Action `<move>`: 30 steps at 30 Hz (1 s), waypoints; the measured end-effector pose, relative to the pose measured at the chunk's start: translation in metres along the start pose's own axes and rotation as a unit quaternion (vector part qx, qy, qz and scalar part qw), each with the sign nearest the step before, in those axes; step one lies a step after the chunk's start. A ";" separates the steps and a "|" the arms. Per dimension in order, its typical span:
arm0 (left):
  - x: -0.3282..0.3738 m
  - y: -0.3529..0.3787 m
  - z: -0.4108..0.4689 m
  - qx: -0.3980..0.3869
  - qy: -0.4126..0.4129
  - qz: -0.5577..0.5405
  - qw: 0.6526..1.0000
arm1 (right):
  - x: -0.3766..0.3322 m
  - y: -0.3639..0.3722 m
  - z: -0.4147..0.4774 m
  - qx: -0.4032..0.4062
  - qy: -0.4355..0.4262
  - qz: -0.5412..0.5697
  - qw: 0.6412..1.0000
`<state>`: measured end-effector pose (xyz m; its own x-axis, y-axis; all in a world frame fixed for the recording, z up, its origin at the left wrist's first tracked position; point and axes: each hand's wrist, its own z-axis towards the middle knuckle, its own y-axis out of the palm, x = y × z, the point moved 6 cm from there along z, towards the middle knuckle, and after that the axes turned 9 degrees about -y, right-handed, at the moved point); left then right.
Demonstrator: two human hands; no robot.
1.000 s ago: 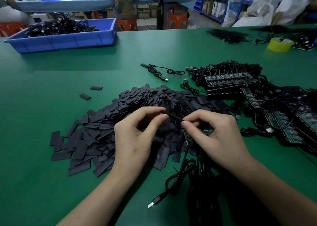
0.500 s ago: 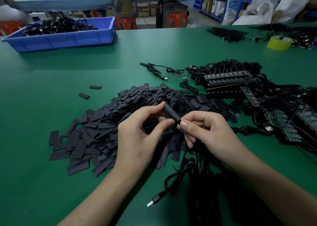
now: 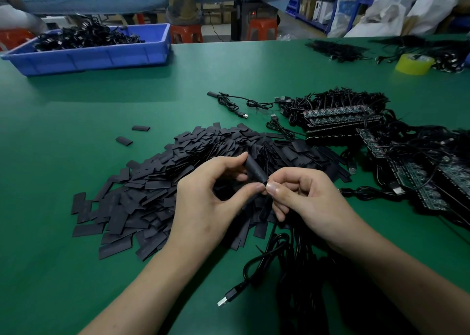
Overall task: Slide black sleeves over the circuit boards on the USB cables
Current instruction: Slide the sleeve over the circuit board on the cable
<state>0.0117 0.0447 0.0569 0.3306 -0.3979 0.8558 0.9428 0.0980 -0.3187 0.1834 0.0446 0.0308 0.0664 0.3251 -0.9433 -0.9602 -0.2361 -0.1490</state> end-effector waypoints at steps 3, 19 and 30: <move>0.002 -0.001 0.002 -0.010 0.008 0.019 1.000 | 0.001 0.000 0.000 -0.005 0.003 0.000 1.000; 0.000 0.003 0.004 -0.041 -0.004 0.011 0.999 | -0.003 -0.001 0.002 -0.022 -0.020 -0.020 0.999; -0.001 0.004 0.003 -0.046 -0.018 0.021 0.999 | 0.003 0.000 0.002 -0.034 0.013 0.075 0.997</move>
<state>0.0150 0.0485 0.0564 0.3728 -0.3621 0.8544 0.9206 0.0285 -0.3896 0.1829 0.0475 0.0289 -0.0681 0.2578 -0.9638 -0.9396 -0.3413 -0.0249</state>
